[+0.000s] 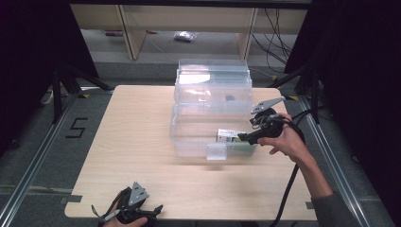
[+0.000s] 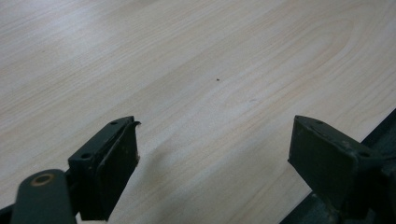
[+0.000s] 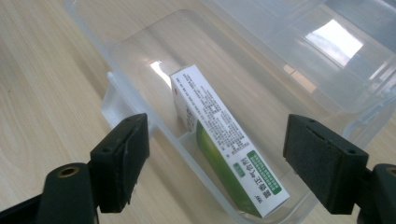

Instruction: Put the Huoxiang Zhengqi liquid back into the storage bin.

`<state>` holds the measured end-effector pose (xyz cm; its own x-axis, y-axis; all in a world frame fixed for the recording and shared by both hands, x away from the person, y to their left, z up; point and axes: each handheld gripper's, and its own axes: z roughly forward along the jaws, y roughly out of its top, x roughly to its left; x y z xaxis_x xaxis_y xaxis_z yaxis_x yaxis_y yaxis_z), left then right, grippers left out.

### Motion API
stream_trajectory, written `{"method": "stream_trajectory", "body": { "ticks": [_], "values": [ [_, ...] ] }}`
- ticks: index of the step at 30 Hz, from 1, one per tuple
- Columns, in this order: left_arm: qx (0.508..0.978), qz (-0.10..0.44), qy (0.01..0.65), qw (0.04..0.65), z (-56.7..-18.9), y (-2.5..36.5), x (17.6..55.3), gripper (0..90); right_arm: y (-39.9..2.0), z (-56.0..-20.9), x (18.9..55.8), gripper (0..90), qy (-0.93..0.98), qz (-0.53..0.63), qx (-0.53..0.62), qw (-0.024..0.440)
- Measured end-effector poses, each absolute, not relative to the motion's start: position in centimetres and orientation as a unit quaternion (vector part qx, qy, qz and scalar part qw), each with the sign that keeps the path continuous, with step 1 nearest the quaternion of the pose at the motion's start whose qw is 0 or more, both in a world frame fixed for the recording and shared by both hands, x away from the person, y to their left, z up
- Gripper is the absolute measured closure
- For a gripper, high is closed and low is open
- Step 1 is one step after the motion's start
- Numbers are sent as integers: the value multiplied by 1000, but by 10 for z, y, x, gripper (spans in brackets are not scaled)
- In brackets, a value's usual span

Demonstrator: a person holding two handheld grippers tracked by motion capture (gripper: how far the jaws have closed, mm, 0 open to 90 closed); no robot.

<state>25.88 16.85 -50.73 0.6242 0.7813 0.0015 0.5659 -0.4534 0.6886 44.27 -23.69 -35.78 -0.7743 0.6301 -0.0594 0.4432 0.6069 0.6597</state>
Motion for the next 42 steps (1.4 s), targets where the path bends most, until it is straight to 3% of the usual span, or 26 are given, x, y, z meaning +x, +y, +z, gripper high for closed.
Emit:
{"method": "stream_trajectory", "body": {
  "ticks": [11,42],
  "values": [
    [835,164,405,333,-508,168,259,151,-245,-362,430,223,864,341,331,164],
    [835,166,405,333,-508,169,259,151,-245,-387,382,167,846,377,346,151]
  ]
}}
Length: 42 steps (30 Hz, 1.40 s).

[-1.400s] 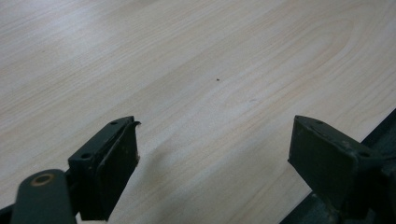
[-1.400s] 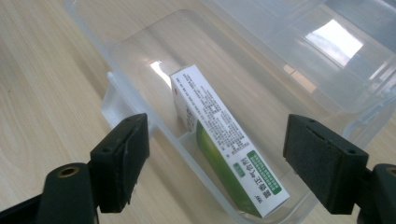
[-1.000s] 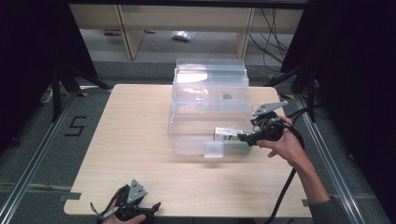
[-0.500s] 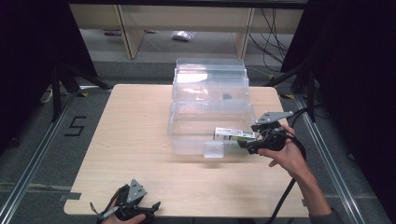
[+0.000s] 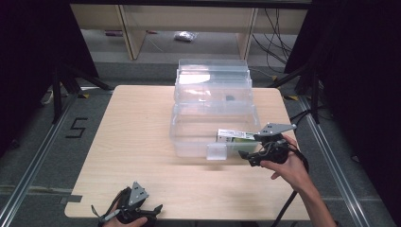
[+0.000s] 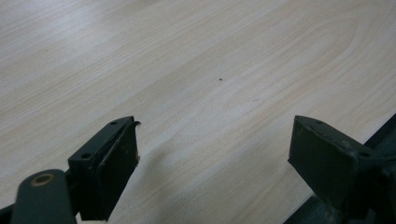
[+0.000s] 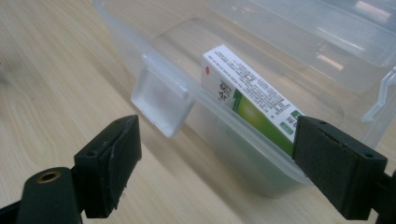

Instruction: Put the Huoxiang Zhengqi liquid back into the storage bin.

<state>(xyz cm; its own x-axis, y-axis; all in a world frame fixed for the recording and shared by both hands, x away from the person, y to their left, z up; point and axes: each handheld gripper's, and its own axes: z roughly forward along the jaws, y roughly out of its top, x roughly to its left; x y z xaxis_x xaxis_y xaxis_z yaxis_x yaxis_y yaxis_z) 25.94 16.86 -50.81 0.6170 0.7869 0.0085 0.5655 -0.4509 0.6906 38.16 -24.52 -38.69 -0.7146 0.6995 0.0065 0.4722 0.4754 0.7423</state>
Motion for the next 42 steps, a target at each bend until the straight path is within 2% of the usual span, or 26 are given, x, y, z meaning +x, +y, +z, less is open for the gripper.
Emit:
{"method": "stream_trajectory", "body": {
  "ticks": [7,9,10,24,26,27,32,42],
  "values": [
    [835,166,405,333,-508,169,259,151,-242,-395,377,172,847,383,333,160],
    [836,165,404,332,-508,169,259,151,-240,-396,373,168,841,384,352,147],
    [835,167,405,333,-508,169,259,151,-241,-396,374,168,843,387,339,159],
    [836,166,403,332,-507,169,259,151,-240,-411,356,181,833,403,351,144],
    [836,166,403,332,-507,170,259,151,-240,-414,355,187,833,407,342,154],
    [836,166,403,333,-507,170,259,151,-239,-415,350,188,827,406,364,140],
    [829,169,411,339,-508,169,258,151,-241,-426,344,187,831,404,353,148],
    [829,169,411,340,-508,169,258,151,-244,-444,336,191,827,401,370,133]
  ]
}}
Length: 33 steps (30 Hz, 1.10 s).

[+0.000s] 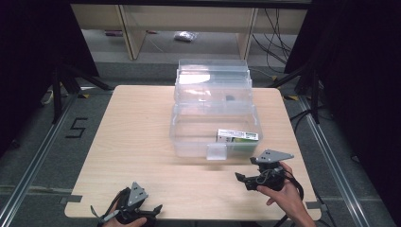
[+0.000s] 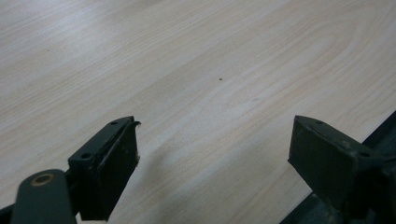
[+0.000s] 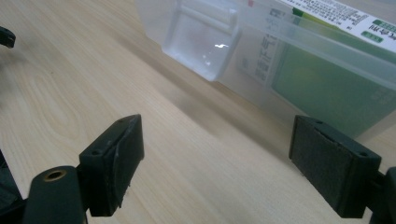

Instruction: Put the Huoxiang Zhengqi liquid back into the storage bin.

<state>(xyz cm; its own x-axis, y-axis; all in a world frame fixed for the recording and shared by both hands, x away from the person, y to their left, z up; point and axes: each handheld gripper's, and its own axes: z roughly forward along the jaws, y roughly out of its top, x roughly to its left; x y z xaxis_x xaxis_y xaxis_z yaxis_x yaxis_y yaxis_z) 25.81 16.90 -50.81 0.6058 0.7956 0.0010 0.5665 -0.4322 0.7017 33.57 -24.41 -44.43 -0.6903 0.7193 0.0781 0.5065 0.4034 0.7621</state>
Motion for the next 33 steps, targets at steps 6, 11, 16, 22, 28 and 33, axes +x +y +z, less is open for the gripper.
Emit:
{"method": "stream_trajectory", "body": {
  "ticks": [6,11,16,22,28,33],
  "values": [
    [828,165,410,344,-507,168,257,151,-245,-451,329,187,825,396,383,123],
    [831,167,409,338,-508,169,258,151,-248,-455,328,180,828,400,371,131],
    [828,168,411,341,-508,169,258,151,-247,-461,322,162,824,397,386,118],
    [829,169,411,340,-508,169,258,151,-248,-469,313,162,819,388,408,110],
    [830,165,408,343,-507,168,257,151,-250,-477,307,162,821,388,404,106],
    [826,165,412,347,-507,168,257,151,-252,-482,301,162,821,383,408,111]
  ]
}}
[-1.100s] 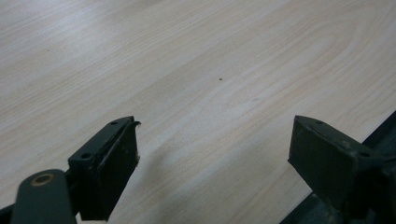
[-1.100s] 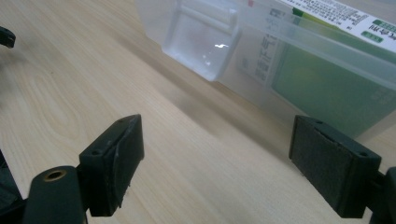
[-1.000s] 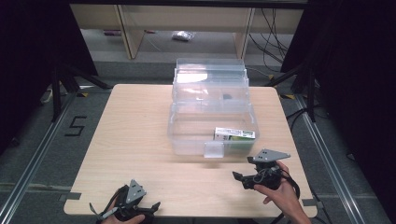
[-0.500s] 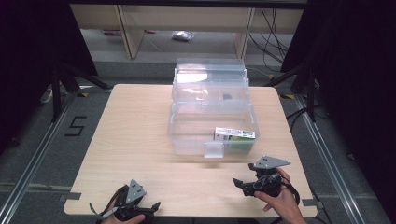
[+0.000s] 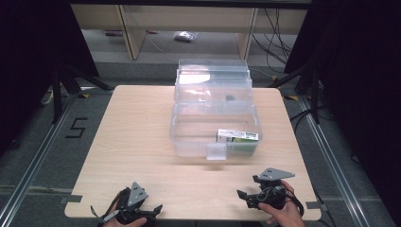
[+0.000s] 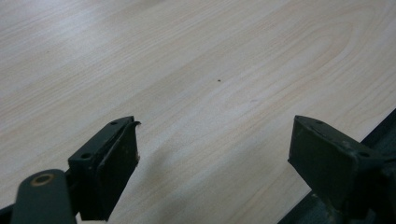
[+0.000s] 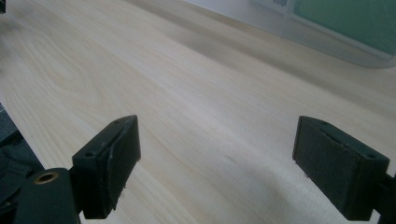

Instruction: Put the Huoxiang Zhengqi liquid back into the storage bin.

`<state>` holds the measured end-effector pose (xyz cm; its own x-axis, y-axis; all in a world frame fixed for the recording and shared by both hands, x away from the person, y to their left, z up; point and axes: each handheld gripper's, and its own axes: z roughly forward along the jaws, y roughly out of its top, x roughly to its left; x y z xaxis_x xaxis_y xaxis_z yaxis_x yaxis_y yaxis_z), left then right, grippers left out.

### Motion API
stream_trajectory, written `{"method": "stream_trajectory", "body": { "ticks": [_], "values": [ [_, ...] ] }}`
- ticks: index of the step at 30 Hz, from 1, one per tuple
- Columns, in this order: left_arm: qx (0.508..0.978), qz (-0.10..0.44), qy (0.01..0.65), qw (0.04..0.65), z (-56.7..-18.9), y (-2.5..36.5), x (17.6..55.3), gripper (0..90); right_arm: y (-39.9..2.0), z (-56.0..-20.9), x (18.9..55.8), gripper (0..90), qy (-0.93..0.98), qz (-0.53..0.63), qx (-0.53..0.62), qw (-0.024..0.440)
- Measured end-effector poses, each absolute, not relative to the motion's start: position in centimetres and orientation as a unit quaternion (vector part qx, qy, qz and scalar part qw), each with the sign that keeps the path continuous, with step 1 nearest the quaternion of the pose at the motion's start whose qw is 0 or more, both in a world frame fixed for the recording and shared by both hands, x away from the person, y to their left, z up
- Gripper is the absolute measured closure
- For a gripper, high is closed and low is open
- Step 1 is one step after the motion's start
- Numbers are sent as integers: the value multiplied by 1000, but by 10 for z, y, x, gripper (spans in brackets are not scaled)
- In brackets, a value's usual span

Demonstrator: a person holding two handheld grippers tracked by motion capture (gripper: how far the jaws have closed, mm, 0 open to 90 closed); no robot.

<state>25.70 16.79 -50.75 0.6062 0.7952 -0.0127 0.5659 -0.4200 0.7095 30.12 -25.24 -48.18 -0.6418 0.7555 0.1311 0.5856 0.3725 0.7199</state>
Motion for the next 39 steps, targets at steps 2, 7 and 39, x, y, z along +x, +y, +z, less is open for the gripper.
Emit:
{"method": "stream_trajectory", "body": {
  "ticks": [2,7,39],
  "values": [
    [827,165,413,344,-507,168,257,151,-251,-484,297,162,811,387,428,95],
    [837,164,401,333,-506,170,257,151,-253,-486,292,162,816,379,425,97],
    [835,167,403,336,-506,169,257,151,-262,-491,273,162,853,352,372,103]
  ]
}}
